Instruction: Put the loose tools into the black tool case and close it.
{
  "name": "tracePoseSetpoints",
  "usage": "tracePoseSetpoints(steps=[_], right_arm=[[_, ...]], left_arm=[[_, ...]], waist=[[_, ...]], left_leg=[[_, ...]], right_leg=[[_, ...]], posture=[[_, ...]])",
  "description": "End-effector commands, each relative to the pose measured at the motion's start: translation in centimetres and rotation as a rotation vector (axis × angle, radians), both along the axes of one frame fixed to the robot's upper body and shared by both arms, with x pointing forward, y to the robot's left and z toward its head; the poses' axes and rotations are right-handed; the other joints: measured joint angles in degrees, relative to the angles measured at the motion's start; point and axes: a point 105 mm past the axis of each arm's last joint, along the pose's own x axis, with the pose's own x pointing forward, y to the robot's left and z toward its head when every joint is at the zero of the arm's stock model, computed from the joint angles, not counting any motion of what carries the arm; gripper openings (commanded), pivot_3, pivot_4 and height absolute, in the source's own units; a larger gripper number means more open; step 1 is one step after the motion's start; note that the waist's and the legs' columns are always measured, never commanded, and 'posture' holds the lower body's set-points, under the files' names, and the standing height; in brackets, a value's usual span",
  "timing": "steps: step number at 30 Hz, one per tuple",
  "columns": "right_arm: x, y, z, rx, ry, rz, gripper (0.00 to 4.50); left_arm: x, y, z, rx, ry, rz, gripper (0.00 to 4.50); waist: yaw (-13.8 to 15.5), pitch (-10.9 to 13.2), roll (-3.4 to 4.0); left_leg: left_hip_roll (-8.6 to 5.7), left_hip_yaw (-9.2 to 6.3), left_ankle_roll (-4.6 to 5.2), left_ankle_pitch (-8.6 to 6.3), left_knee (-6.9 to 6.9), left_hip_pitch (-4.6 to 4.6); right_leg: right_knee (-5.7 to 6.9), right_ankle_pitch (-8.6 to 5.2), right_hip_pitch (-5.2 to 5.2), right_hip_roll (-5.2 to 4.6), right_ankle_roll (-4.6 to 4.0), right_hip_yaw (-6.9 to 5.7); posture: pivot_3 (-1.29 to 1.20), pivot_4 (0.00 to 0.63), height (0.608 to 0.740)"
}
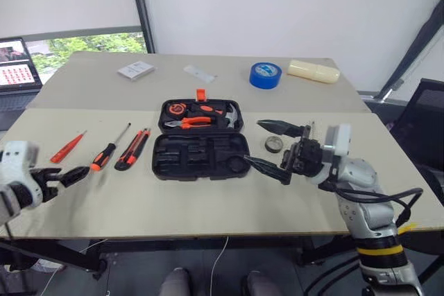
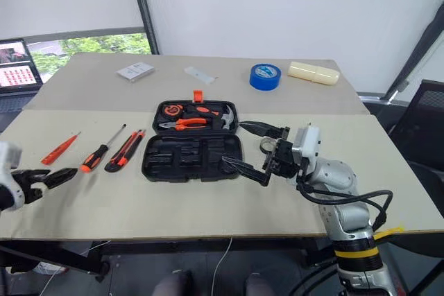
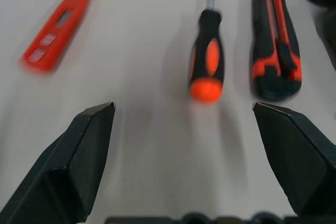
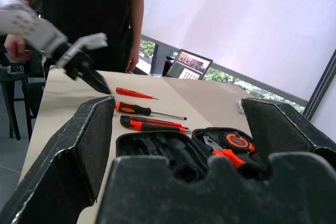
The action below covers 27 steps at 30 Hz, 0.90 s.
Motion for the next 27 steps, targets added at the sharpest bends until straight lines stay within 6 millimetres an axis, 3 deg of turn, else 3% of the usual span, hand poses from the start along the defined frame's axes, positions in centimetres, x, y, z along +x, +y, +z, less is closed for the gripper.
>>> tracePoseSetpoints(steps=[1,3,6,12,14,17,20,22,25,27], right_arm=[[-0.2,0.1,0.8,-0.005,-0.037,0.0,4.45],[-0.2,0.1,0.7,-0.011,-0.036,-0.001,4.45],[-0.4,-0.1,0.4,-0.015,-0.031,-0.009,4.5],[-0.7,-0.6,-0.5,-0.03,-0.021,-0.032,4.5],[-0.8,-1.0,-0.7,-0.039,-0.018,-0.042,4.5],[-0.7,-1.8,-1.0,-0.052,-0.016,-0.067,4.5],[-0.5,-2.8,-0.9,-0.059,-0.015,-0.104,4.5],[-0.5,-3.6,-1.1,-0.074,-0.012,-0.127,4.5],[-0.3,-4.5,-1.5,-0.099,0.0,-0.153,4.5],[0.0,-5.2,-1.6,-0.111,0.006,-0.178,4.5]], left_arm=[[1.7,0.2,-0.3,0.047,0.028,0.009,4.5],[2.5,0.2,-0.7,0.063,0.043,0.016,4.5],[3.2,0.3,-1.4,0.067,0.061,0.024,3.78],[4.2,-0.2,-1.8,0.041,0.0,-0.026,1.49],[4.7,-0.1,-0.2,0.051,-0.11,-0.041,0.88],[5.1,-0.6,3.2,0.116,-0.322,-0.12,0.88],[4.9,-3.0,6.6,0.186,-0.521,-0.289,0.88],[4.7,-6.4,7.8,0.276,-0.606,-0.497,0.88],[4.7,-11.1,7.9,0.373,-0.647,-0.749,0.88],[5.2,-14.8,6.3,0.502,-0.623,-0.966,0.88]], waist=[[-0.49,0.0,0.0],[-0.81,0.0,0.0],[-0.82,0.0,0.0],[-0.47,0.0,0.0],[-0.48,0.0,0.0],[-0.47,0.04,-0.07],[-0.2,0.04,-0.08],[0.17,0.04,-0.08],[0.92,0.04,-0.07],[1.21,0.03,-0.07]], left_leg=[[0.03,0.0,-0.01,0.0,0.0,-0.04],[0.06,-0.01,-0.1,-0.06,-0.02,-0.08],[0.18,-0.02,-0.2,-0.13,-0.01,-0.16],[0.27,-0.04,-0.22,-0.13,0.12,-0.18],[0.29,-0.05,-0.27,-0.09,0.21,-0.17],[0.33,-0.05,-0.39,0.01,0.25,-0.18],[0.34,-0.05,-0.47,0.06,0.26,-0.2],[0.33,-0.03,-0.48,0.07,0.26,-0.21],[0.32,-0.02,-0.48,0.07,0.26,-0.21],[0.32,-0.02,-0.49,0.08,0.3,-0.21]], right_leg=[[0.0,0.0,-0.03,0.06,0.0,0.02],[0.0,-0.01,-0.06,0.13,0.01,0.08],[-0.01,-0.02,-0.12,0.29,0.02,0.09],[0.03,-0.01,-0.1,0.38,-0.01,0.08],[0.05,0.0,-0.07,0.39,-0.02,0.08],[0.04,0.04,-0.07,0.4,-0.03,0.08],[0.02,0.11,-0.06,0.4,-0.07,0.08],[0.0,0.11,-0.05,0.38,-0.06,0.09],[0.0,0.11,-0.04,0.39,-0.06,0.09],[0.0,0.12,-0.01,0.4,-0.05,0.09]], posture=[[0.0,0.15,0.74],[0.0,0.15,0.74],[0.0,0.15,0.74],[0.0,0.15,0.74],[0.0,0.15,0.74],[0.0,0.15,0.74],[0.0,0.15,0.74],[0.0,0.15,0.74],[0.0,0.15,0.74],[0.0,0.15,0.74]])
